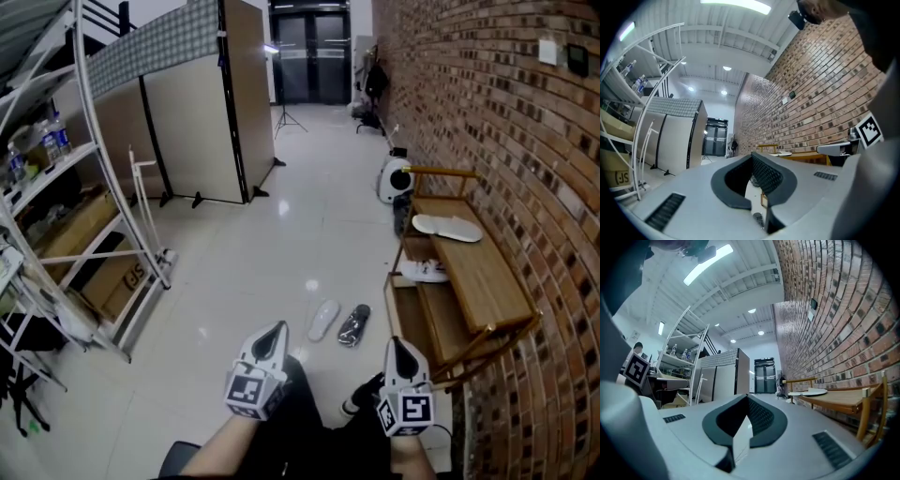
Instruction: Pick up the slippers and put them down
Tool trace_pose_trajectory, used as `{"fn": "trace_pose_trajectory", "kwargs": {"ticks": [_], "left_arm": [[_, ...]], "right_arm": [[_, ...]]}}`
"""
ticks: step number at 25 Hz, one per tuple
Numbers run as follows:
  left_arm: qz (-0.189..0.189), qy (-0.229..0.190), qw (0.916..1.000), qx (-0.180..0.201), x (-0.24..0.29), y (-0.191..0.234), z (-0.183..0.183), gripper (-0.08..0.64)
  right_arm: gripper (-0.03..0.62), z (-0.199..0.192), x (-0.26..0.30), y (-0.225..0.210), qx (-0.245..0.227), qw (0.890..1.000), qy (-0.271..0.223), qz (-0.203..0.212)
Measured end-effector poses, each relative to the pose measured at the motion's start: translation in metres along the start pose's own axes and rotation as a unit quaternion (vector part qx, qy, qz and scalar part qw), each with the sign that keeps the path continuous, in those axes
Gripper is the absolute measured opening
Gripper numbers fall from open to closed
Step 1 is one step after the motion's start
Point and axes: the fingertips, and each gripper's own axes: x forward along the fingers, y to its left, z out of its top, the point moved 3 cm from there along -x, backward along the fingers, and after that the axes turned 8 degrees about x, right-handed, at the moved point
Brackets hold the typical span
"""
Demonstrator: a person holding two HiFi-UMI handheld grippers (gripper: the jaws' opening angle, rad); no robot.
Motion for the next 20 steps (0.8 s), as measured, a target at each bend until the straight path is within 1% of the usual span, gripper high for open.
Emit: {"fn": "trace_pose_trajectory", "kwargs": {"ticks": [2,5,11,16,20], "left_arm": [[-0.006,-0.006,0.9999,0.007,0.001,-0.003,0.0,0.002],[-0.009,-0.001,0.9999,0.005,-0.003,-0.007,-0.005,0.002],[-0.004,0.005,1.0,-0.004,-0.007,-0.002,-0.008,0.002],[-0.001,0.013,0.9999,-0.001,-0.01,0.0,-0.009,0.002],[0.002,0.011,0.9999,-0.004,-0.011,-0.002,-0.008,0.002]], "right_arm": [[0.006,-0.005,0.003,0.003,0.005,1.0,0.006,0.004],[0.006,-0.011,0.005,0.008,0.006,1.0,0.02,0.006],[0.006,-0.014,0.008,0.013,-0.001,1.0,0.019,0.014],[0.006,-0.008,0.005,0.008,0.003,1.0,0.014,-0.003],[0.006,-0.007,0.001,0.005,0.007,1.0,0.018,-0.007]]}}
